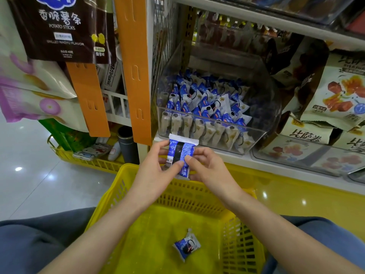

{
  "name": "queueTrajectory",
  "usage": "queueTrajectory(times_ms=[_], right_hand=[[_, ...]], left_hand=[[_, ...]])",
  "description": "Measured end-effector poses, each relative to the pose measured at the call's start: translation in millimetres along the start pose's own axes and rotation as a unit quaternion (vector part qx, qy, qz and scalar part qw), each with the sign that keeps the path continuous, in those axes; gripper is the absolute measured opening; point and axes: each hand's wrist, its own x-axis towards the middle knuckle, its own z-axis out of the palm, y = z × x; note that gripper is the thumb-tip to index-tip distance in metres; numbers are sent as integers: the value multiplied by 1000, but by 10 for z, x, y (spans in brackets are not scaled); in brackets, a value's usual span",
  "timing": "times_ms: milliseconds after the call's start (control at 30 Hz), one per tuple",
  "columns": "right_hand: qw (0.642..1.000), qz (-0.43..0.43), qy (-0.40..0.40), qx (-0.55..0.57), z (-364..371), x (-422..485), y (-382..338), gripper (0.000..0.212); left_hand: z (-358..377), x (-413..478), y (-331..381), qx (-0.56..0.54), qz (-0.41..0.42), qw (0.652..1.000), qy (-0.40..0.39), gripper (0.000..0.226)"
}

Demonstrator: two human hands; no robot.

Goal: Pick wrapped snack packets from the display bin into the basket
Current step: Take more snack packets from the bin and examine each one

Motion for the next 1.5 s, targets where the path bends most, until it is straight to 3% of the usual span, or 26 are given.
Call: queueTrajectory(times_ms=[167,333,500,633,867,1033,1133,1300,1500], right_hand=[[1000,-9,-4,5,14,-5,31,14],[999,-34,-1,-40,35,-14,61,31],[992,-57,-19,-112,87,-45,153,33],[968,-130,-12,-215,98,-58,202,35],[964,-129,-16,-231,70,-17,215,37],[966,-115,5,-233,24,17,187,34],[967,-111,-4,-229,23,16,167,35],[988,-64,-15,-141,35,18,72,51],[997,-12,-71,-41,-68,19,-67,25]], left_hand=[[-17,-9,-38,112,70,991,-10,48],[-47,-50,-76,190,90,977,-38,44],[-52,-76,-78,259,124,957,-23,26],[-81,-55,-52,308,151,939,-1,21],[-97,-1,-19,224,110,968,16,17],[-52,-10,-53,178,61,981,-51,34],[-59,-17,-56,134,33,988,-69,27],[-60,12,25,-21,-38,998,-50,25],[-89,28,120,-122,-89,988,-35,20]])
